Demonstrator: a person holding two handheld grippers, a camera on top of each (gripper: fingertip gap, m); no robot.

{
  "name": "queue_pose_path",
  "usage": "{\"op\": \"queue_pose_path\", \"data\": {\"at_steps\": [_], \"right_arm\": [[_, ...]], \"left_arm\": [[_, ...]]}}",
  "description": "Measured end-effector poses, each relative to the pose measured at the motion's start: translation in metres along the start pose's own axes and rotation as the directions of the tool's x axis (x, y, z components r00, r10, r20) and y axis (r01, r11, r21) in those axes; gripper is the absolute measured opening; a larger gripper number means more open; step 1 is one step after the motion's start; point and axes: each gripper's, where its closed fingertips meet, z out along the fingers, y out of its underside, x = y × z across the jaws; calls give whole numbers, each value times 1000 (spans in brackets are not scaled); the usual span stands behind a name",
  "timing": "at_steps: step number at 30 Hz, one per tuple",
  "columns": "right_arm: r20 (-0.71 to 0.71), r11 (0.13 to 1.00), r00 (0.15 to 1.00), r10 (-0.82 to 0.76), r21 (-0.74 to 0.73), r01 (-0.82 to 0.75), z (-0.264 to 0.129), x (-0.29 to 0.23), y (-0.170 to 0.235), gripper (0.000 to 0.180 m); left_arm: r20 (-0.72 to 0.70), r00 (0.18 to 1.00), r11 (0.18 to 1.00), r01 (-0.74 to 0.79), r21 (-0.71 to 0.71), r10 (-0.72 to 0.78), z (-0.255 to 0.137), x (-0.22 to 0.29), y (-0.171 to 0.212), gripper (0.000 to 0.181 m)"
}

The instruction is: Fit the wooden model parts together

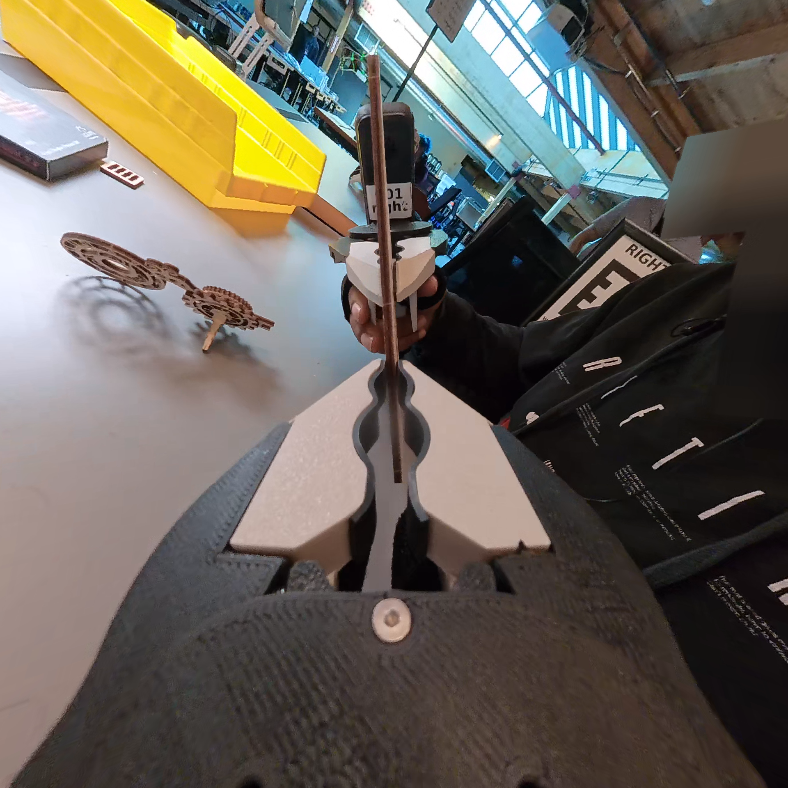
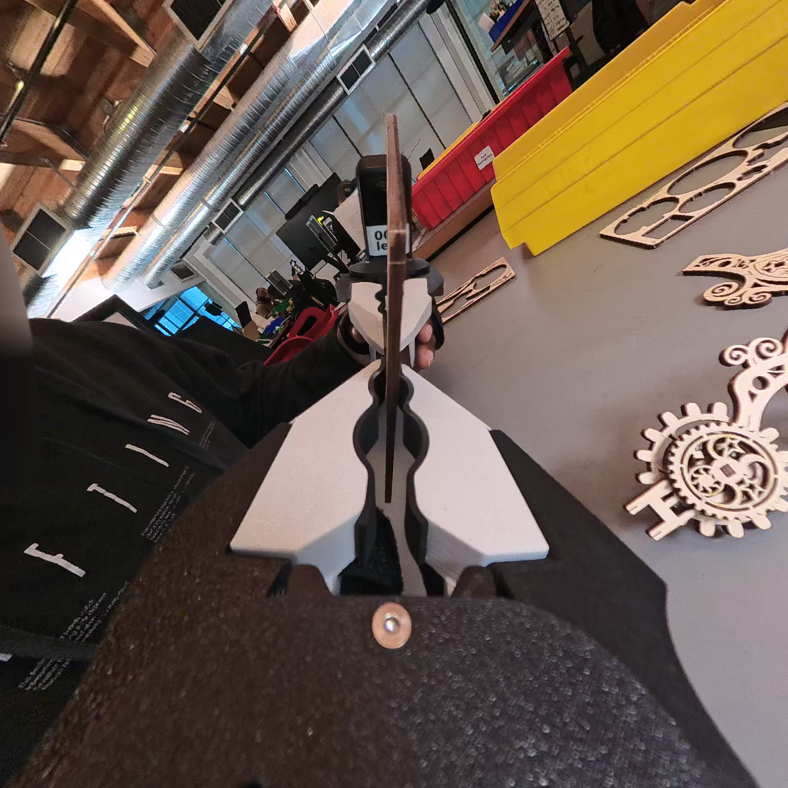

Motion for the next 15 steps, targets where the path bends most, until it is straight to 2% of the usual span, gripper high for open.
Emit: {"op": "queue_pose_path", "data": {"at_steps": [15], "right_arm": [[-31, 999, 999, 28, -25, -28, 2, 10, 7, 1]], "left_arm": [[15, 999, 999, 32, -4, -32, -7, -12, 4, 2]]}}
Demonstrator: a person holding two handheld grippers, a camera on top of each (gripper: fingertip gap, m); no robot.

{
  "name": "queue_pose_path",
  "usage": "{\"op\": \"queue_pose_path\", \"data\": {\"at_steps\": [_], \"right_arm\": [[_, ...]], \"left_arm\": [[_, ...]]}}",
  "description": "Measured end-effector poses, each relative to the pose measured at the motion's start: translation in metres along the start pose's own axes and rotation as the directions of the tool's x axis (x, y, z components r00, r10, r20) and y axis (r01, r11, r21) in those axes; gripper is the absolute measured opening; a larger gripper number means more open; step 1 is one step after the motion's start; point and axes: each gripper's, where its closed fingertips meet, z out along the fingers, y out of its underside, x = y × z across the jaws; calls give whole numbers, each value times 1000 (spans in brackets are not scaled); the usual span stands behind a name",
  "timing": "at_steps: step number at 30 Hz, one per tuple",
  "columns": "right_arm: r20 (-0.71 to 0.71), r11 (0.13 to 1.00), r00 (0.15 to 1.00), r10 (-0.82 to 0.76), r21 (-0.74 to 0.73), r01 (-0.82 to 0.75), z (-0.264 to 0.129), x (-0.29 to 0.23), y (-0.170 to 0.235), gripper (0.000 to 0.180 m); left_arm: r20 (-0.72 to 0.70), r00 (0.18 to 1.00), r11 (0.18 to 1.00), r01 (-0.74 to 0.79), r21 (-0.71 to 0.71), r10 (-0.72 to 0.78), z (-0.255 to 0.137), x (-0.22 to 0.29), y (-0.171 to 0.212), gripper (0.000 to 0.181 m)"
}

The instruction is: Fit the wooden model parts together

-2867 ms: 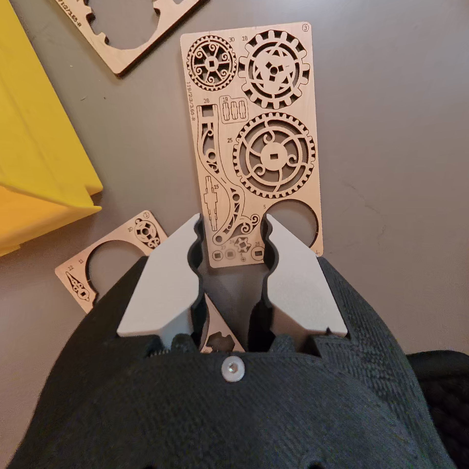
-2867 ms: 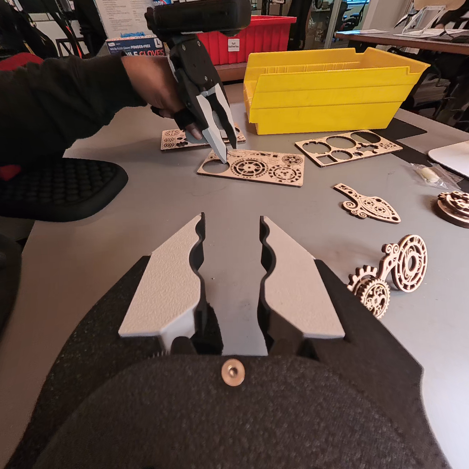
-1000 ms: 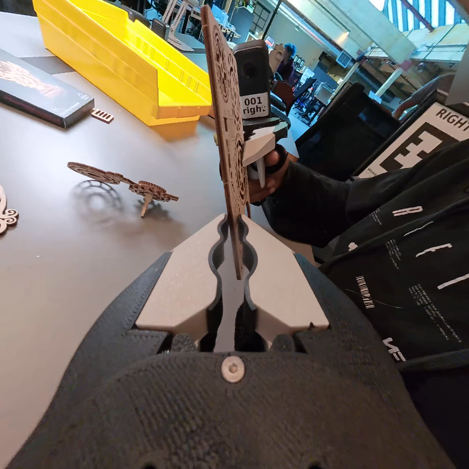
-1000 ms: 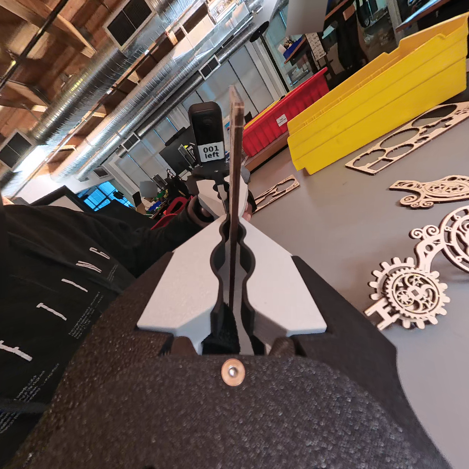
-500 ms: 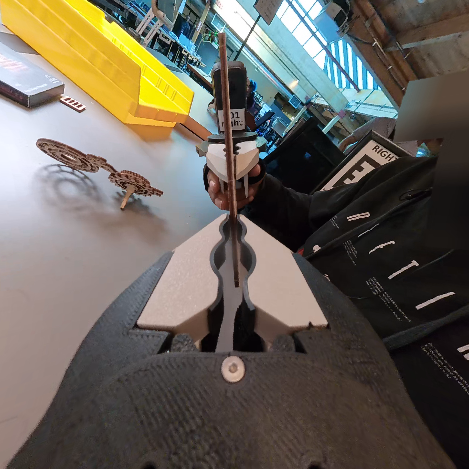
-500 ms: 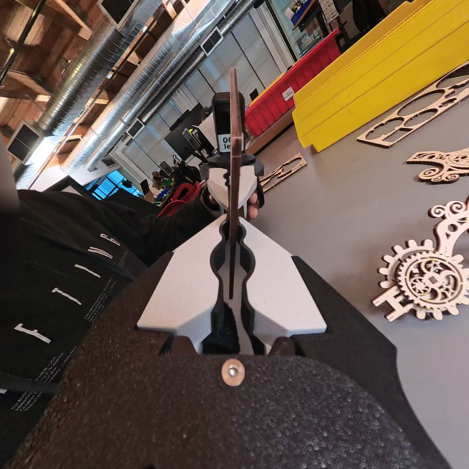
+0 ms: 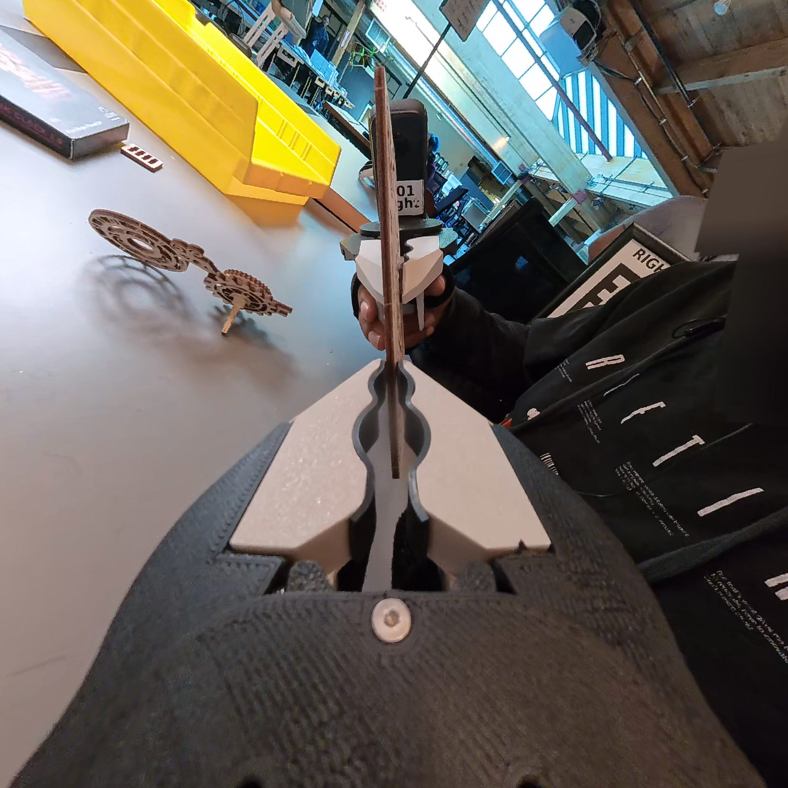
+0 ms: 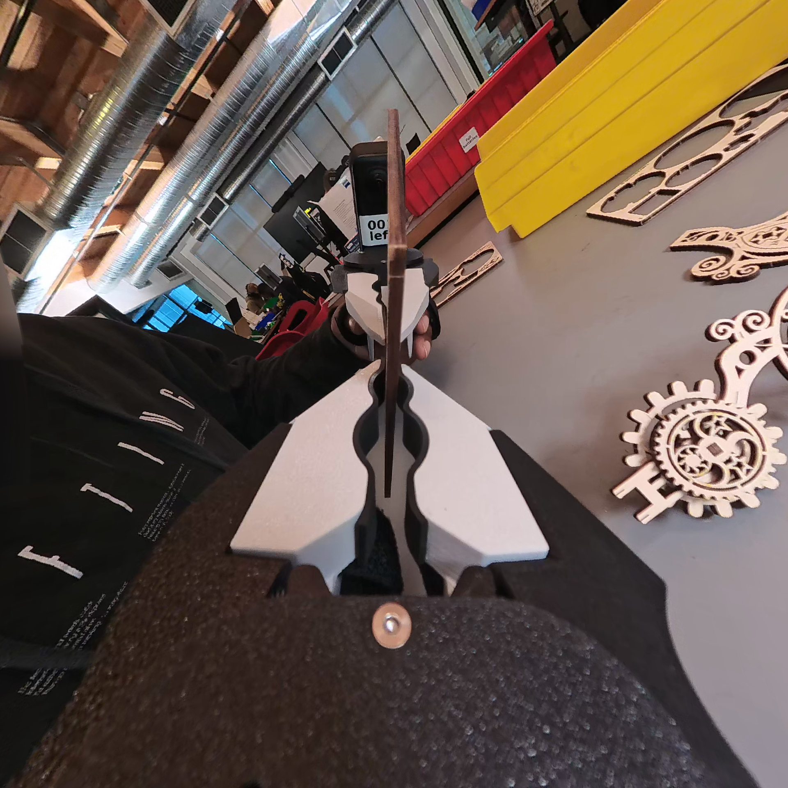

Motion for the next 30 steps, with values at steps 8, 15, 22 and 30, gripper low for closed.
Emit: {"op": "queue_pose_path", "data": {"at_steps": [8, 15, 22, 30], "right_arm": [[-49, 1000, 999, -8, -17, 7, 2, 7, 4, 1], [-127, 999, 992, -28, -38, 23, 6, 16, 10, 2], [-193, 997, 980, -43, -78, 28, 8, 25, 18, 4], [-205, 997, 978, -28, -72, 14, 4, 29, 17, 2]], "left_arm": [[112, 993, 999, -36, -26, 39, -2, -14, 3, 3], [310, 939, 987, -121, -108, 149, -4, -34, 10, 5], [449, 866, 970, -146, -196, 221, -2, -51, 21, 6], [429, 866, 962, -185, -200, 256, 0, -48, 21, 6]]}}
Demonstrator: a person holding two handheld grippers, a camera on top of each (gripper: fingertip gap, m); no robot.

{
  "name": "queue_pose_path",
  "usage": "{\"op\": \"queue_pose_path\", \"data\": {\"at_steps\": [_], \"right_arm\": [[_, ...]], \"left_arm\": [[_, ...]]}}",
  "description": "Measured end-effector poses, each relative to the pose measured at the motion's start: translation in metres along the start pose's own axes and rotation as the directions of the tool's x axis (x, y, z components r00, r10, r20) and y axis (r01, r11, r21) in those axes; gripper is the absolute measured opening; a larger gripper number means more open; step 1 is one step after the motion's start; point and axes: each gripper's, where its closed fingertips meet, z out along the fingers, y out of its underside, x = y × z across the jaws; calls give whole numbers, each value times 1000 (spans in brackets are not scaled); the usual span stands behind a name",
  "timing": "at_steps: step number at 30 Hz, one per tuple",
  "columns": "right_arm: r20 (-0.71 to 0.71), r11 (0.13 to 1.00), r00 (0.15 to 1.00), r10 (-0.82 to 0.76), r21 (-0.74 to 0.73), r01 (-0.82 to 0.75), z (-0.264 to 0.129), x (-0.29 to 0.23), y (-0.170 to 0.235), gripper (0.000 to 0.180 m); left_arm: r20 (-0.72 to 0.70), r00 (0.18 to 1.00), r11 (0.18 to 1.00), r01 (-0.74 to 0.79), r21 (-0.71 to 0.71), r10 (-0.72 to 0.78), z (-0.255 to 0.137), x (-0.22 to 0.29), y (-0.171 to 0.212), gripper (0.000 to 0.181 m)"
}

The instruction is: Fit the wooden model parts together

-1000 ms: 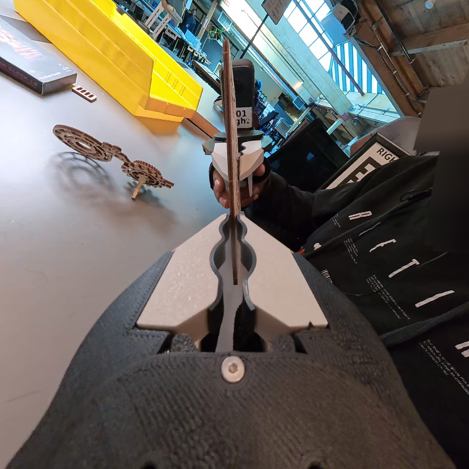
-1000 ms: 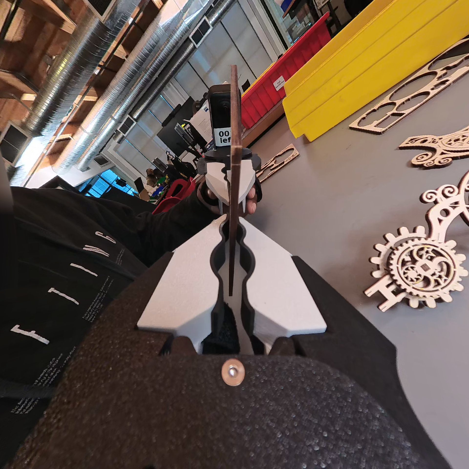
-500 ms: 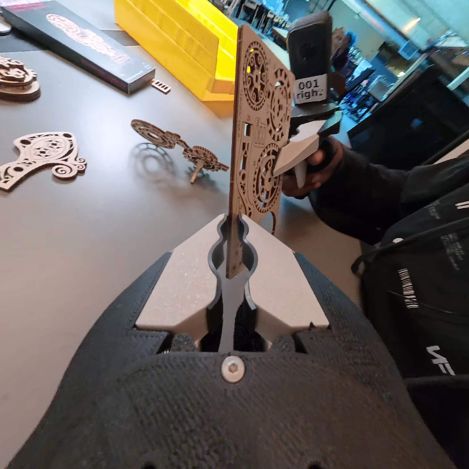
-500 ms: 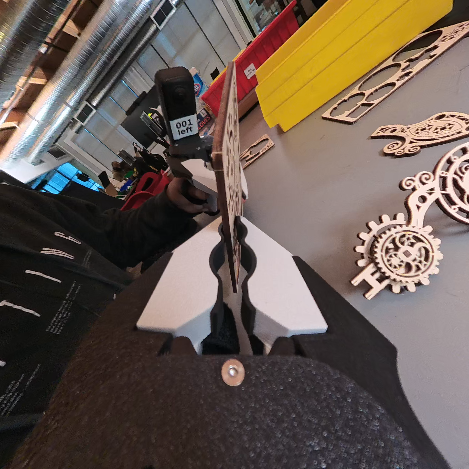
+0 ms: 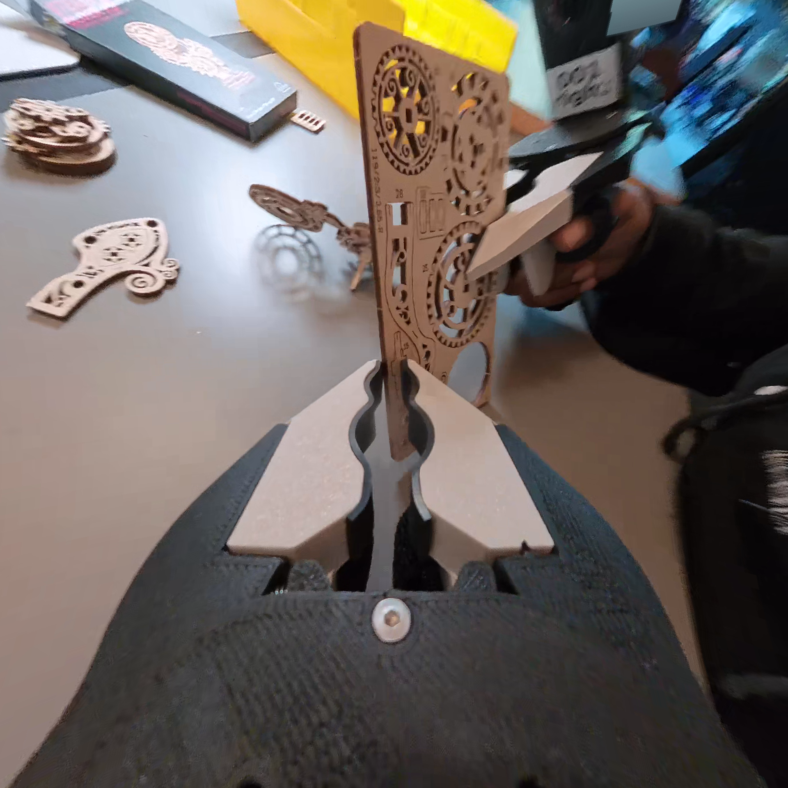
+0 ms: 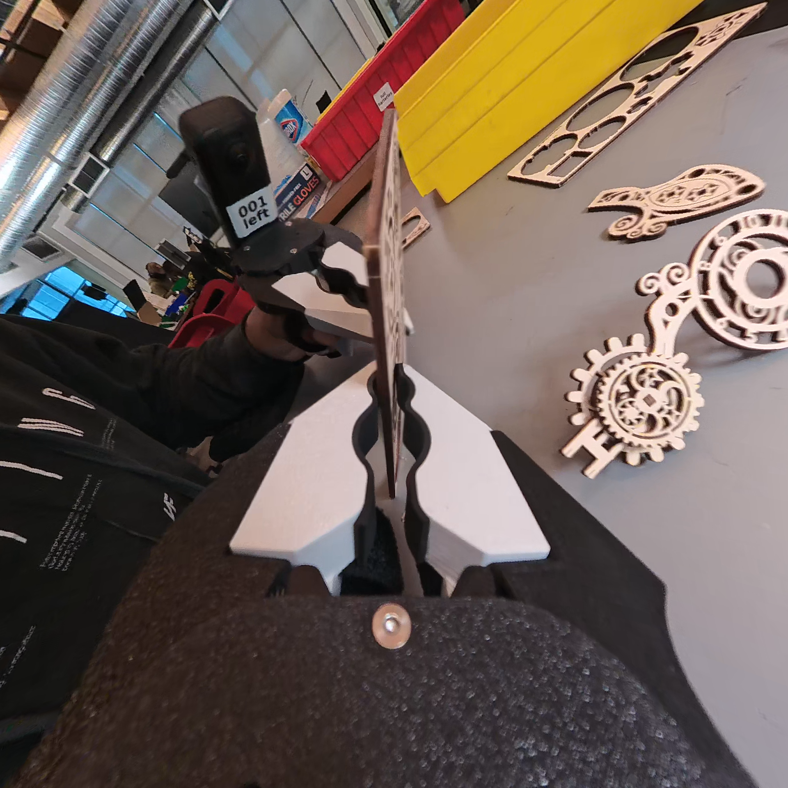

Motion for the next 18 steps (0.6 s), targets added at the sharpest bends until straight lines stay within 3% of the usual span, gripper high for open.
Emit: {"op": "queue_pose_path", "data": {"at_steps": [4, 9, 12, 15, 18], "right_arm": [[38, 999, 999, 30, 24, -31, -2, -2, -4, 0], [108, 997, 993, 53, 51, -58, -6, -10, -10, 0], [156, 992, 987, 30, 118, -49, -11, -18, -21, 1], [197, 995, 980, -11, 96, -8, -4, -31, -16, 20], [208, 997, 978, -29, 79, 12, 9, -37, -7, 20]], "left_arm": [[-186, 966, 980, 191, 54, -178, -7, 6, -7, 5], [-340, 914, 968, 249, 38, -222, -8, 23, -8, 4], [-409, 884, 949, 296, 112, -228, -14, 30, -22, 2], [-472, 850, 921, 349, 170, -235, -18, 36, -33, 1], [-492, 841, 913, 359, 195, -226, -17, 41, -37, 1]]}}
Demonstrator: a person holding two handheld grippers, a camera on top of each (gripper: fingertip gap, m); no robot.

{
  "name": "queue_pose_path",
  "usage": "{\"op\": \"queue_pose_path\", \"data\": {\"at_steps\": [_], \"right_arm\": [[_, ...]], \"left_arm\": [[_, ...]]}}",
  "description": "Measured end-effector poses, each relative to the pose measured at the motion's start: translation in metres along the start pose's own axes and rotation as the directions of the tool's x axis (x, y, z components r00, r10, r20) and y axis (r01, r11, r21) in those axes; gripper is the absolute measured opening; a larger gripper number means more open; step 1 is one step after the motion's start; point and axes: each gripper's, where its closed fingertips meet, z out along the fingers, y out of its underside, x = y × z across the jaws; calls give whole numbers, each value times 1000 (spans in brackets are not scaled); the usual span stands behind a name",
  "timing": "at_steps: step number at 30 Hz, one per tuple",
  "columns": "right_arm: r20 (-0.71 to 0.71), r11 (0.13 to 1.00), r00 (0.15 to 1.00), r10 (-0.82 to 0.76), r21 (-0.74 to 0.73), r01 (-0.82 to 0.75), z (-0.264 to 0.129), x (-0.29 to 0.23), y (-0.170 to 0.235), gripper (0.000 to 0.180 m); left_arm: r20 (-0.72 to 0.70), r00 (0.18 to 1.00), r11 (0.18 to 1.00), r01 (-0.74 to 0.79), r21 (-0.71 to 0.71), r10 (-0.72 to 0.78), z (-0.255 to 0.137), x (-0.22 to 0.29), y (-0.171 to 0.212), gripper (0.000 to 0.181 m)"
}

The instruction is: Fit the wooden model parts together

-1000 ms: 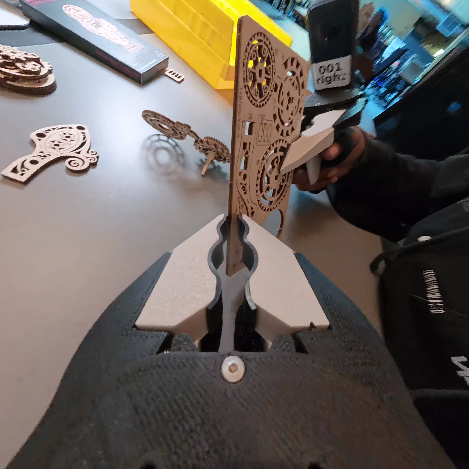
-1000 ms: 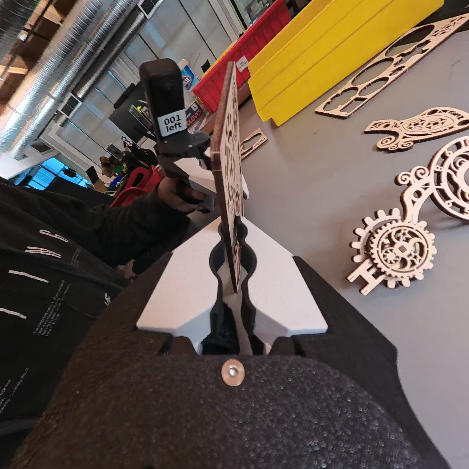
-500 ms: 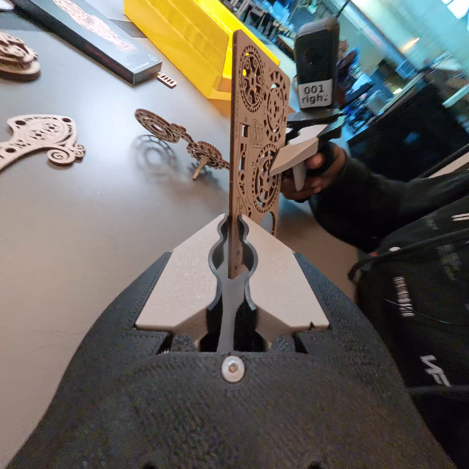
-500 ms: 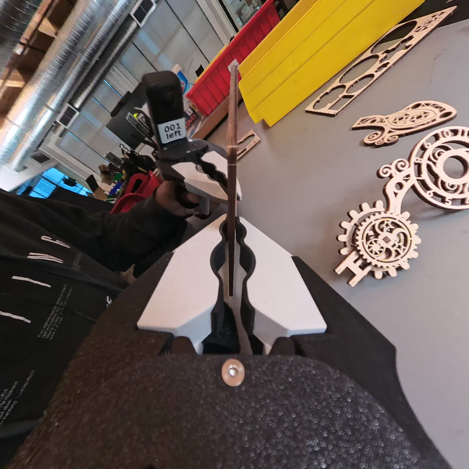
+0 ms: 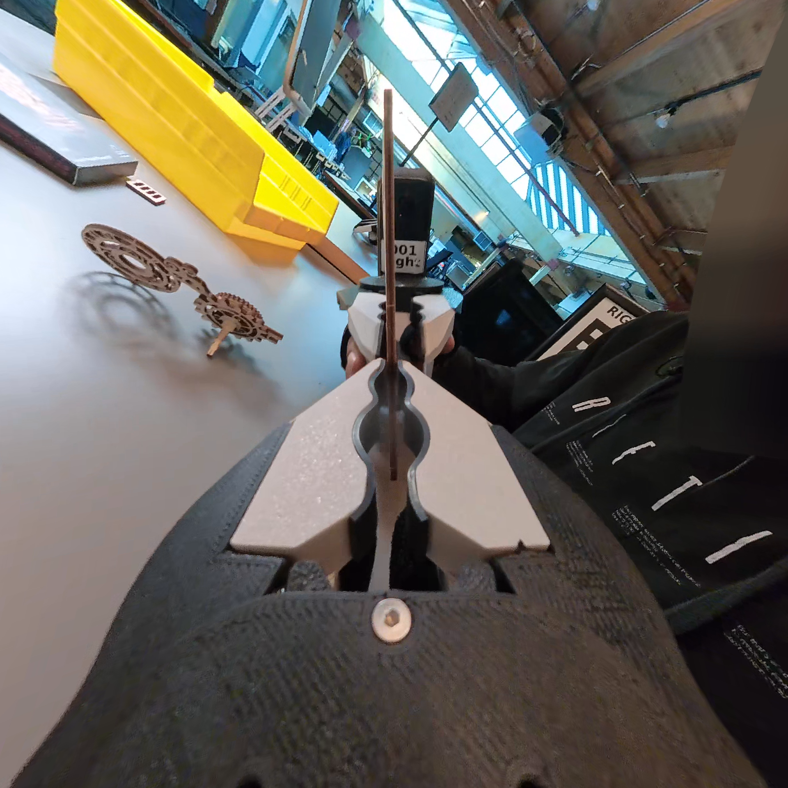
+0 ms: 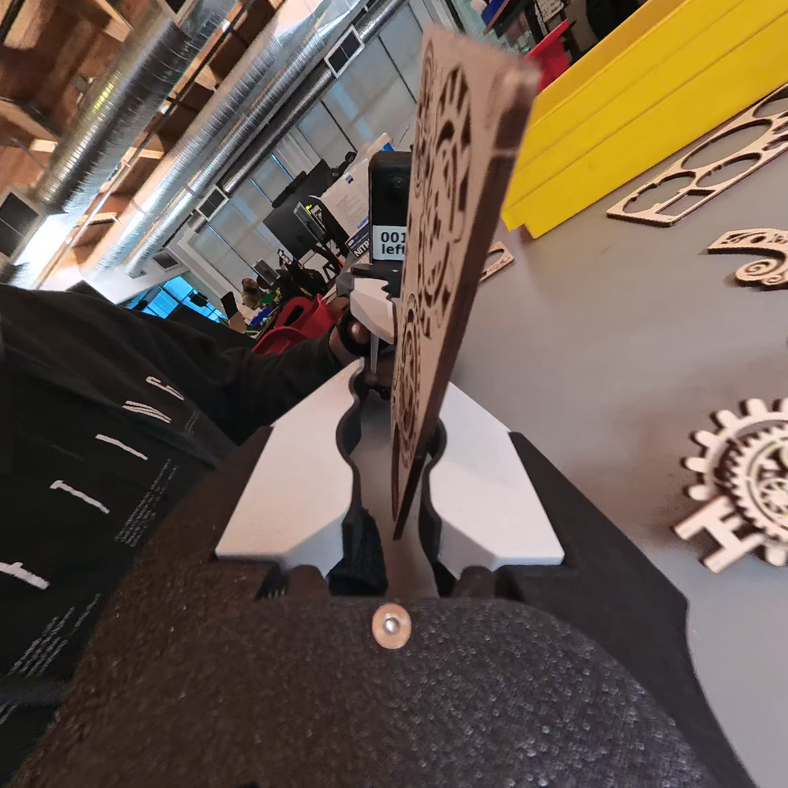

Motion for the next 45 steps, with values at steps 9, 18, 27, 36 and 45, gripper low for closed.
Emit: {"op": "queue_pose_path", "data": {"at_steps": [9, 18, 27, 36, 45], "right_arm": [[-17, 999, 1000, -13, -38, 12, 13, 3, 13, 1], [-128, 997, 992, -9, -77, -1, 14, 18, 20, 1], [-259, 994, 964, -61, -100, 36, 15, 33, 24, 1], [-272, 991, 958, -95, -120, 65, 15, 34, 27, 1], [-133, 986, 980, -148, -94, 136, 16, 11, 19, 1]], "left_arm": [[3, 1000, 1000, -10, -5, 10, 8, 1, 4, 1], [205, 958, 976, -177, -126, 200, 6, -16, 12, 3], [420, 809, 908, -319, -273, 411, 5, -33, 15, 6], [410, 849, 938, -251, -240, 333, 4, -33, 17, 6], [179, 974, 987, -123, -105, 140, 4, -10, 9, 11]]}}
